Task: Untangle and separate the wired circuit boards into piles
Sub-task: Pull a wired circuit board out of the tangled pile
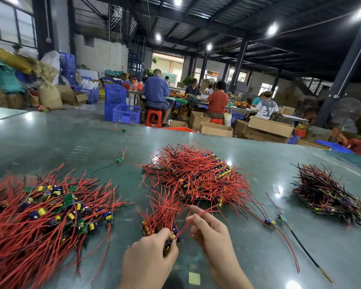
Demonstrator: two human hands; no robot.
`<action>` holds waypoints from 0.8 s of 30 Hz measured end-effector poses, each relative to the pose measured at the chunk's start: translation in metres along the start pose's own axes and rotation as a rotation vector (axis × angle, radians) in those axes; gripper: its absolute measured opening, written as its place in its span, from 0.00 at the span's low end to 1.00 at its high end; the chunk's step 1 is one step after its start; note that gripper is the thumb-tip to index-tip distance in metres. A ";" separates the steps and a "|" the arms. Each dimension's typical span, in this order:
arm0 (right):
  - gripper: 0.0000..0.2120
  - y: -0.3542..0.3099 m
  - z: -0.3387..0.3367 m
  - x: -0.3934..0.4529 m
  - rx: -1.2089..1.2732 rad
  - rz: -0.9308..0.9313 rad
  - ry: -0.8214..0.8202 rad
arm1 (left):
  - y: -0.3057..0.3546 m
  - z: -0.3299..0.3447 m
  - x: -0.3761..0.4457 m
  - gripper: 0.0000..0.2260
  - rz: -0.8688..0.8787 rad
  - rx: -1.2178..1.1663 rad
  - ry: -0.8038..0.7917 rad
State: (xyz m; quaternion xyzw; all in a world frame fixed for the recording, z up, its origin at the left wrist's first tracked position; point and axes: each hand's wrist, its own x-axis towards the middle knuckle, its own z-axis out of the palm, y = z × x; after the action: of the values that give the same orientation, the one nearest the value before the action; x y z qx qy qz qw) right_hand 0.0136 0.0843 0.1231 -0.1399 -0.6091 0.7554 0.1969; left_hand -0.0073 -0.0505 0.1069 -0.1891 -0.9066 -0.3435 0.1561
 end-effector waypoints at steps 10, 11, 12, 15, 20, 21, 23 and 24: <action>0.11 -0.010 -0.019 0.009 0.097 -0.002 -0.113 | -0.002 -0.004 0.014 0.07 -0.234 -0.881 -0.613; 0.11 -0.012 -0.019 0.009 0.154 -0.016 -0.147 | -0.003 -0.005 0.018 0.07 -0.313 -1.011 -0.713; 0.12 -0.013 -0.020 0.008 0.170 -0.028 -0.175 | -0.005 -0.007 0.020 0.07 -0.356 -1.046 -0.742; 0.13 -0.009 -0.019 0.007 -0.068 -0.067 -0.123 | -0.007 -0.006 0.016 0.10 -0.331 -0.808 -0.592; 0.18 -0.008 -0.019 0.008 -0.199 -0.059 0.077 | -0.002 0.002 -0.005 0.06 0.062 0.086 -0.270; 0.18 -0.009 -0.020 0.010 -0.155 -0.039 0.086 | 0.001 0.001 -0.004 0.05 0.044 0.016 -0.315; 0.16 -0.013 -0.026 0.014 0.106 0.124 0.078 | 0.002 -0.003 0.004 0.08 -0.033 -0.392 -0.453; 0.15 -0.015 -0.030 0.016 0.230 0.218 0.072 | 0.001 -0.005 0.008 0.08 -0.068 -0.589 -0.547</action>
State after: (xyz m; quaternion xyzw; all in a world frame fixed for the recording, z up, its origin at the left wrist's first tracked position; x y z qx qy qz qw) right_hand 0.0151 0.1202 0.1317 -0.2088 -0.4922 0.8316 0.1502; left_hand -0.0126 -0.0516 0.1145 -0.2799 -0.7832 -0.5306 -0.1633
